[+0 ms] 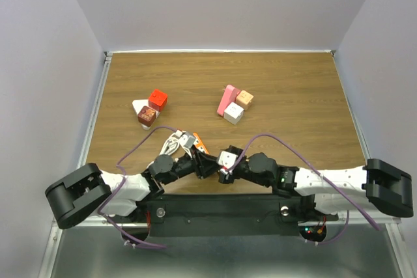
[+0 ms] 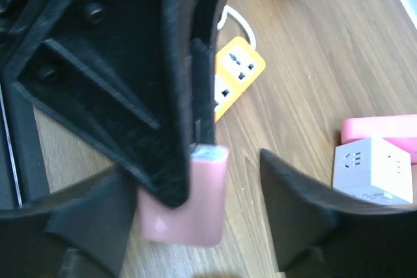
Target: Insert the plug
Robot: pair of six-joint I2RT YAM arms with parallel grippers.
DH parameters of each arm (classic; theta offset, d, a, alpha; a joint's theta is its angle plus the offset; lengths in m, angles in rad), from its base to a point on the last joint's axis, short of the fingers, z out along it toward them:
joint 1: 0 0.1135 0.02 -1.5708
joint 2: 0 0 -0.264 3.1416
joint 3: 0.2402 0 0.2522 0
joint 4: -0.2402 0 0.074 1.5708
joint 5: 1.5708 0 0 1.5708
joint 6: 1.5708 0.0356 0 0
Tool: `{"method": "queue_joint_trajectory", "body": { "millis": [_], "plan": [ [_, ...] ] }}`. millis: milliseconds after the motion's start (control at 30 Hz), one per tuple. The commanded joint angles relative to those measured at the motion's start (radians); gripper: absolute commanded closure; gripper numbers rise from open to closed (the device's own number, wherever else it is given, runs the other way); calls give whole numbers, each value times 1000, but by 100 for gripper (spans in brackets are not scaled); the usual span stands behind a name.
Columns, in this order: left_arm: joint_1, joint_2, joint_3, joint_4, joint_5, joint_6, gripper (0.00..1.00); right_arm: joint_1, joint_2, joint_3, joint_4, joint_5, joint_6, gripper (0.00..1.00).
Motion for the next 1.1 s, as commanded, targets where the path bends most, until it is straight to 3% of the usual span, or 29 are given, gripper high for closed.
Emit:
{"method": "queue_joint_trajectory", "body": {
  "millis": [0, 67, 100, 367, 567, 667, 900, 1067],
  "plan": [
    [-5, -59, -86, 151, 52, 52, 100, 3, -47, -5, 91, 47, 35, 19],
    [19, -125, -83, 117, 19, 82, 100, 3, -67, -18, 92, 56, 57, 3],
    [47, -152, -77, 70, 10, 93, 100, 3, -86, -25, 98, 65, 67, 0],
    [140, -487, -66, -228, -28, 158, 100, 1, -169, -45, 106, 148, 123, 0],
    [170, -717, -84, -354, -117, 191, 100, -22, -191, -7, 106, 164, 233, 0],
    [180, -775, -78, -372, -120, 213, 100, -60, -195, 33, 103, 77, 267, 0],
    [191, -730, -61, -282, -41, 256, 100, -327, -214, 107, 110, -506, 367, 0],
    [191, -661, -61, -178, 28, 280, 100, -358, -202, 139, 167, -790, 397, 3]
  ]
}}
